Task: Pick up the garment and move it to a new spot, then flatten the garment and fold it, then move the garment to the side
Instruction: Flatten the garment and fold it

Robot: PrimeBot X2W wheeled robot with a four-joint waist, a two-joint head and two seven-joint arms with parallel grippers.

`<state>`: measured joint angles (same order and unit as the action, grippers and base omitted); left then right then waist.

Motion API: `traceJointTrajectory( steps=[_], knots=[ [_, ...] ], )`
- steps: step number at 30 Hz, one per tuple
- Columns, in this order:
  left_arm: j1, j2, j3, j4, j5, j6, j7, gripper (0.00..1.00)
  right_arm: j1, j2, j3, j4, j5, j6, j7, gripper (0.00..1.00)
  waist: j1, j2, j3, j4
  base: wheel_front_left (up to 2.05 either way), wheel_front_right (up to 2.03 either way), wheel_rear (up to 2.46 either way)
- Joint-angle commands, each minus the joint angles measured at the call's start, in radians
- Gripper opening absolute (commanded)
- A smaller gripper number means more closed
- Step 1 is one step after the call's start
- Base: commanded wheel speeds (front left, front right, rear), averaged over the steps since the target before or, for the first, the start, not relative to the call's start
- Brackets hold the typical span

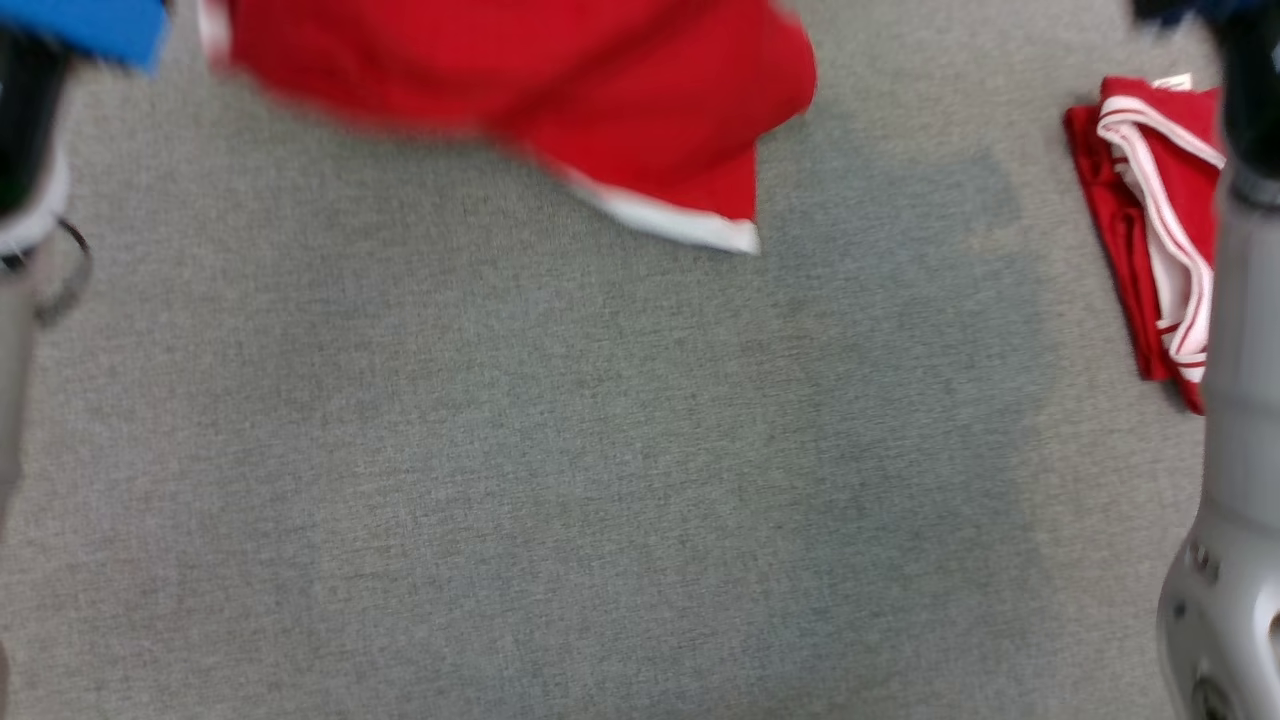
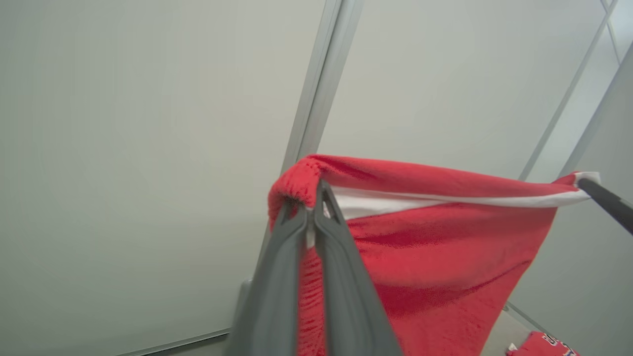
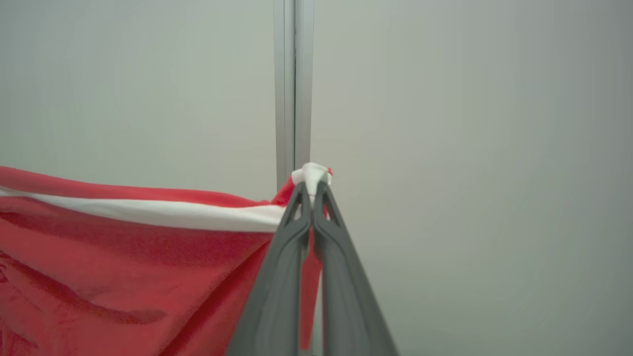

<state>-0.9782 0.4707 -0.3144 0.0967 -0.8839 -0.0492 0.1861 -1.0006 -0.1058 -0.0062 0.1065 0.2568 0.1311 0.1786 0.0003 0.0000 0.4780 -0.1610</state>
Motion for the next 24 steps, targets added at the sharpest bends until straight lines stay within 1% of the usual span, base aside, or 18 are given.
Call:
traceJointTrajectory(
  steps=[1,4,6,8,10,15,17,19,22,24],
  knots=[
    [-0.073,0.011,0.003,0.043,0.051,0.004,-0.034,0.0,-0.079,-0.005,-0.011,0.05,-0.023,-0.001,-0.051,0.0,-0.0003,0.0,0.037,0.019,0.0,0.0,0.0],
    [-0.194,-0.008,0.012,0.106,0.1,-0.001,-0.103,0.0,-0.216,-0.013,-0.03,0.118,-0.084,-0.001,-0.165,0.0,-0.0003,0.0,0.056,0.017,0.0,0.0,0.0],
    [-0.25,-0.017,0.016,0.14,0.137,-0.003,-0.162,0.0,-0.27,-0.014,-0.044,0.156,-0.113,-0.002,-0.239,0.0,-0.0003,0.0,0.064,0.015,0.0,0.0,0.0],
    [-0.277,-0.03,0.008,0.176,0.16,-0.006,-0.209,0.0,-0.3,-0.011,-0.058,0.203,-0.129,-0.002,-0.283,0.0,-0.0003,0.0,0.065,0.016,0.0,0.0,0.0],
    [-0.286,-0.054,-0.006,0.203,0.166,-0.018,-0.242,0.0,-0.301,-0.008,-0.067,0.244,-0.134,-0.002,-0.298,0.0,-0.0003,0.0,0.068,0.017,0.0,0.0,0.0],
    [-0.194,-0.083,-0.066,0.278,0.167,-0.054,-0.299,0.0,-0.173,0.005,-0.058,0.353,-0.102,-0.001,-0.249,0.0,-0.0003,0.0,0.074,0.012,0.0,0.0,0.0],
    [-0.134,-0.082,-0.1,0.31,0.176,-0.063,-0.319,0.0,-0.113,-0.005,-0.034,0.369,-0.089,-0.001,-0.253,0.0,-0.0003,0.0,0.072,0.01,0.0,0.0,0.0],
    [-0.052,-0.082,-0.135,0.35,0.182,-0.069,-0.34,0.0,-0.018,-0.01,-0.005,0.403,-0.065,-0.001,-0.244,0.0,-0.0003,0.0,0.058,0.006,0.0,0.0,0.0],
    [0.073,-0.086,-0.188,0.412,0.177,-0.073,-0.353,0.0,0.098,-0.031,0.041,0.449,-0.024,-0.001,-0.192,0.0,-0.0003,0.0,0.024,0.005,0.0,0.0,0.0],
    [0.159,-0.09,-0.214,0.442,0.155,-0.077,-0.355,0.0,0.178,-0.051,0.101,0.456,0.021,-0.001,-0.142,0.0,-0.0003,0.0,-0.011,0.007,0.0,0.0,0.0]
  ],
)
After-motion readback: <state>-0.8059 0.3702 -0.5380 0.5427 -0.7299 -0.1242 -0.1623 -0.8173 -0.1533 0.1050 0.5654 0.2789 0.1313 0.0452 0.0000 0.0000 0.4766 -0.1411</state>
